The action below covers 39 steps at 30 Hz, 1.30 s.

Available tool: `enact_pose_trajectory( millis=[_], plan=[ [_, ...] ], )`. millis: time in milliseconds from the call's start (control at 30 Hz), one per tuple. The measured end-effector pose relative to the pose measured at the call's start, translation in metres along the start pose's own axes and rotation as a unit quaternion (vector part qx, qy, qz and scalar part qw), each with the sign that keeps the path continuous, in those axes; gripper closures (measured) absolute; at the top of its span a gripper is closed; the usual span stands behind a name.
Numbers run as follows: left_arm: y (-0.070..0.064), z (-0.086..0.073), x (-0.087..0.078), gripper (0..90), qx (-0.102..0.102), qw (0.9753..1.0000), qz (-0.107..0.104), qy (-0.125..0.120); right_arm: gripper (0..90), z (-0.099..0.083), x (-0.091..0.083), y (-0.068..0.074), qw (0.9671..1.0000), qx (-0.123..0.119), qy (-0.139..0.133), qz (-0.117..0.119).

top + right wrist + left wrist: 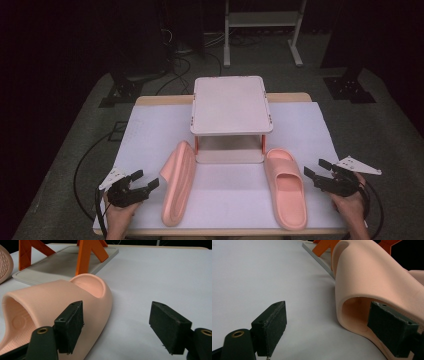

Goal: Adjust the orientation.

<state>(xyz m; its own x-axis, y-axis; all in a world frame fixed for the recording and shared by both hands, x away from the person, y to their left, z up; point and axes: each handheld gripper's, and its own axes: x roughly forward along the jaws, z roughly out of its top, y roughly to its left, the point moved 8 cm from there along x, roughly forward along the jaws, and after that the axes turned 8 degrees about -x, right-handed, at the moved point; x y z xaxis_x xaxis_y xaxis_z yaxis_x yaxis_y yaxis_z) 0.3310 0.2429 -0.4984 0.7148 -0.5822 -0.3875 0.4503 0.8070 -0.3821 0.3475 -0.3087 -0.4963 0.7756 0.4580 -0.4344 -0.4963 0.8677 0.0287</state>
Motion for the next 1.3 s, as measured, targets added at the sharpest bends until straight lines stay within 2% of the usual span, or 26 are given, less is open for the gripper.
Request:
enact_pose_trajectory(
  millis=[167,333,467,633,667,733,1067,1300],
  plan=[
    [-0.003,-0.002,0.005,15.6,0.002,1.0,-0.003,0.008,27.2,0.0,0.0,0.0,1.0,-0.001,0.0,0.0],
    [-0.011,-0.005,0.015,15.7,0.012,0.9995,-0.004,0.029,27.2,0.0,0.0,0.001,1.0,-0.002,-0.002,0.001],
    [-0.013,-0.006,0.019,16.2,0.018,0.9992,-0.005,0.035,27.2,0.0,0.0,0.001,1.0,-0.003,-0.003,0.001],
    [-0.015,-0.005,0.025,19.3,0.015,0.9992,0.0,0.037,27.2,0.0,0.0,0.001,1.0,-0.004,-0.003,0.002],
    [-0.016,-0.006,0.027,19.3,0.022,0.9989,0.008,0.041,27.2,0.0,0.0,0.001,1.0,-0.004,-0.002,0.003],
    [-0.018,-0.006,0.03,19.3,0.022,0.9987,0.01,0.044,27.2,-0.001,0.0,0.001,1.0,-0.004,-0.001,0.004],
    [-0.021,-0.006,0.037,25.1,0.015,0.9986,0.005,0.05,27.2,-0.002,0.001,0.001,1.0,-0.004,0.002,0.005],
    [-0.02,-0.006,0.046,25.8,-0.003,0.9983,-0.004,0.059,27.2,-0.002,0.001,0.001,1.0,-0.004,0.0,0.005]
  ],
)
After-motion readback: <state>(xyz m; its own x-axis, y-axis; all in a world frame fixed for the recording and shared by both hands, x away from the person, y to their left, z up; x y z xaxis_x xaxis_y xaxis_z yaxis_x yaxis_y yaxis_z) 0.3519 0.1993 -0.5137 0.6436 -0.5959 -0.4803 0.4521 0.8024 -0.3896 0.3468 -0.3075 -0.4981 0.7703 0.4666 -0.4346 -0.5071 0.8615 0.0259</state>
